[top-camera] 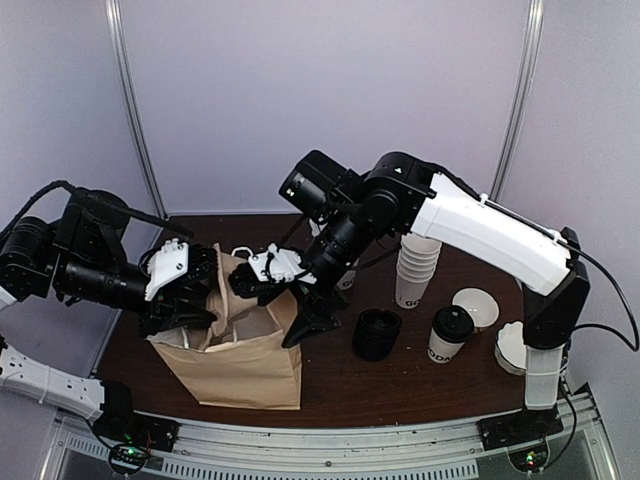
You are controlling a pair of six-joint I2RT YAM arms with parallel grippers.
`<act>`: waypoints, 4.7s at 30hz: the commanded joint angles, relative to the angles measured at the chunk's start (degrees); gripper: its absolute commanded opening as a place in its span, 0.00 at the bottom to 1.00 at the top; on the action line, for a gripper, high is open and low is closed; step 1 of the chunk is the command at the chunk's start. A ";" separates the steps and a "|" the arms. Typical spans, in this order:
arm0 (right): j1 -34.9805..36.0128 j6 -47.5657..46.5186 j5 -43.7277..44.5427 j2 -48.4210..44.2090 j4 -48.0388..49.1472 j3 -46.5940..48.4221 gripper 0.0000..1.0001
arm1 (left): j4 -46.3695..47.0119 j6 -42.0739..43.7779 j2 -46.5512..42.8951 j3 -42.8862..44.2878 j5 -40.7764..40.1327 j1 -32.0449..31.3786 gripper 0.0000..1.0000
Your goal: Pack the takeout coffee
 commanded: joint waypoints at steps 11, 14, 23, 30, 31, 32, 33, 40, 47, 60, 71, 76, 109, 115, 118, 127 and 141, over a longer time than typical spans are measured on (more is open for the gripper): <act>3.01 -8.66 10.71 1.91 -2.54 1.40 0.90 | 9.52 -0.91 -4.38 -2.39 0.51 0.20 0.24; 3.54 -11.80 12.33 3.55 -6.31 3.05 0.89 | 9.20 -0.92 -4.34 -2.79 -0.08 0.13 0.24; 3.57 -14.28 12.89 -1.70 -10.41 -2.15 0.79 | 4.34 0.05 -0.92 -2.77 -2.28 0.34 0.24; 3.63 -14.71 10.75 -4.77 -13.49 -3.53 0.76 | -0.96 -1.80 4.34 -0.54 -1.17 2.55 0.24; 3.59 -14.96 9.89 -5.16 -13.92 -3.76 0.76 | -1.22 -2.04 4.71 -0.26 -0.93 3.35 0.24; 3.57 -15.40 9.18 -5.40 -14.41 -4.05 0.75 | -1.46 -2.26 4.99 -0.05 -0.62 3.99 0.24; 3.57 -16.23 8.44 -5.59 -15.03 -4.31 0.75 | -1.48 -2.37 5.10 0.08 -0.05 4.77 0.24; 3.65 -17.00 4.56 -5.47 -15.43 -4.00 0.76 | -1.90 0.21 6.12 1.57 6.61 8.62 0.24; 3.84 -17.27 4.77 -5.05 -14.72 -3.53 0.77 | -8.43 6.84 11.95 4.07 16.04 8.85 0.29; 0.34 -18.47 3.36 -7.09 -18.40 2.30 0.79 | -16.32 10.44 16.40 6.43 16.50 8.87 0.29; -0.81 -15.02 -0.25 -11.32 -18.15 -1.67 0.80 | -18.79 12.51 23.78 8.79 15.41 8.90 0.28; -3.11 -7.29 -1.03 -14.58 -8.82 -12.25 0.70 | -16.11 12.57 21.78 10.29 16.60 8.98 0.28; -5.48 -0.90 17.16 -5.84 10.38 -7.72 0.60 | -3.97 5.25 13.69 4.75 18.28 15.24 0.24; -5.01 -6.67 9.48 -7.21 4.76 -7.78 0.60 | -2.75 5.22 12.20 4.77 17.37 15.36 0.23; -4.40 -7.44 7.82 -6.81 3.59 -7.28 0.60 | -1.55 5.16 10.66 4.20 17.71 15.38 0.23; -3.53 -6.85 7.59 -6.10 2.36 -4.41 0.61 | -1.46 6.81 5.79 4.66 19.00 15.39 0.23; 2.07 -12.42 6.00 -0.91 -3.18 1.35 0.71 | -1.02 6.38 2.31 3.42 20.75 15.53 0.21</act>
